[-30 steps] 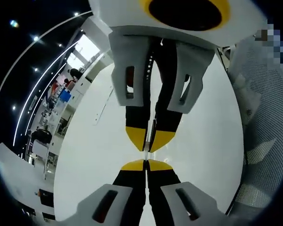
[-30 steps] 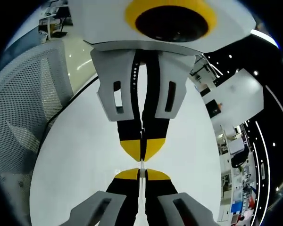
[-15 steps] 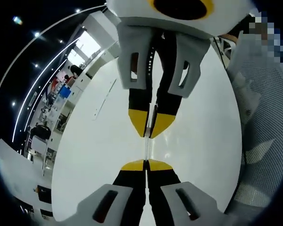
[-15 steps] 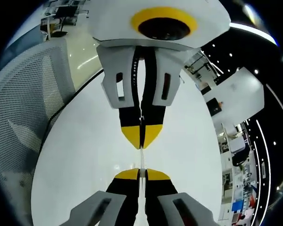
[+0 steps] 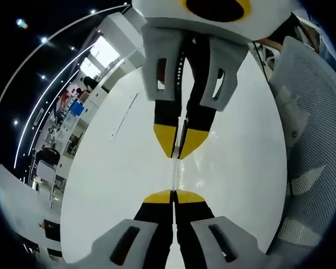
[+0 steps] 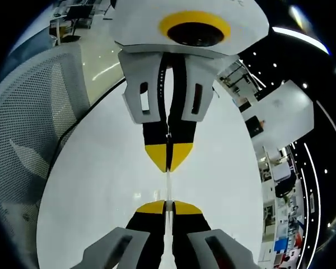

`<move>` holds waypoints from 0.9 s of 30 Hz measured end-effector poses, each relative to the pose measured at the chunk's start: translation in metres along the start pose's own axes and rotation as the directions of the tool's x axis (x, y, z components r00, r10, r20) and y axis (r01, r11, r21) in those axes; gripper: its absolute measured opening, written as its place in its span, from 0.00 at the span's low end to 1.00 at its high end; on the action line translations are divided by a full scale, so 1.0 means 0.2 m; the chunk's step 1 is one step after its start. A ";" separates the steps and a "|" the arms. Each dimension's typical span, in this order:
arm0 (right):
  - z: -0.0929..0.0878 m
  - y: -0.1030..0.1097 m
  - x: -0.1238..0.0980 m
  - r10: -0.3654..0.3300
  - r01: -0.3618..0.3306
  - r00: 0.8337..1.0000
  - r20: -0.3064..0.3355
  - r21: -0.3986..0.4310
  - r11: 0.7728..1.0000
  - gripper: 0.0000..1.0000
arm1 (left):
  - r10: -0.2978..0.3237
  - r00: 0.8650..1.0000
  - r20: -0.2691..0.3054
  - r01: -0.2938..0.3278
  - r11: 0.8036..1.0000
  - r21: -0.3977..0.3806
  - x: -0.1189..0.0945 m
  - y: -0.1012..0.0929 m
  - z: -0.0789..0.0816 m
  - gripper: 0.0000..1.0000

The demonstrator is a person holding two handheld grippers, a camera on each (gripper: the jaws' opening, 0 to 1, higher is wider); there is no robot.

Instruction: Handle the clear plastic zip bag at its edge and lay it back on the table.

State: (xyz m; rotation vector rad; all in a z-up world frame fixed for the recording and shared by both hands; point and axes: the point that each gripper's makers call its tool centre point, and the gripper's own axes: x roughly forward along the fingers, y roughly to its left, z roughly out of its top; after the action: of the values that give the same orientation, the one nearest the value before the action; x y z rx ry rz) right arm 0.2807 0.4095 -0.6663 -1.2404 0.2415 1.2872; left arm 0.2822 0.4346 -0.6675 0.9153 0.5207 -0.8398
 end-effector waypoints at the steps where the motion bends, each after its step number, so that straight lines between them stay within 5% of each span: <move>1: 0.00 0.00 0.00 -0.001 0.001 1.000 0.000 -0.001 1.000 0.00 | -0.001 1.000 0.000 0.001 1.000 -0.001 0.00 0.00 0.00 0.00; 27: -0.02 0.01 0.00 -0.008 0.008 1.000 -0.004 0.031 0.999 0.00 | -0.011 1.000 -0.009 0.010 1.000 -0.027 0.01 -0.01 -0.03 0.00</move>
State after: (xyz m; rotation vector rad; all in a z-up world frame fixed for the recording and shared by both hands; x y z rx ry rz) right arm 0.2808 0.4061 -0.6694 -1.2168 0.2584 1.2697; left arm 0.2824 0.4379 -0.6730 0.8926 0.5443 -0.8365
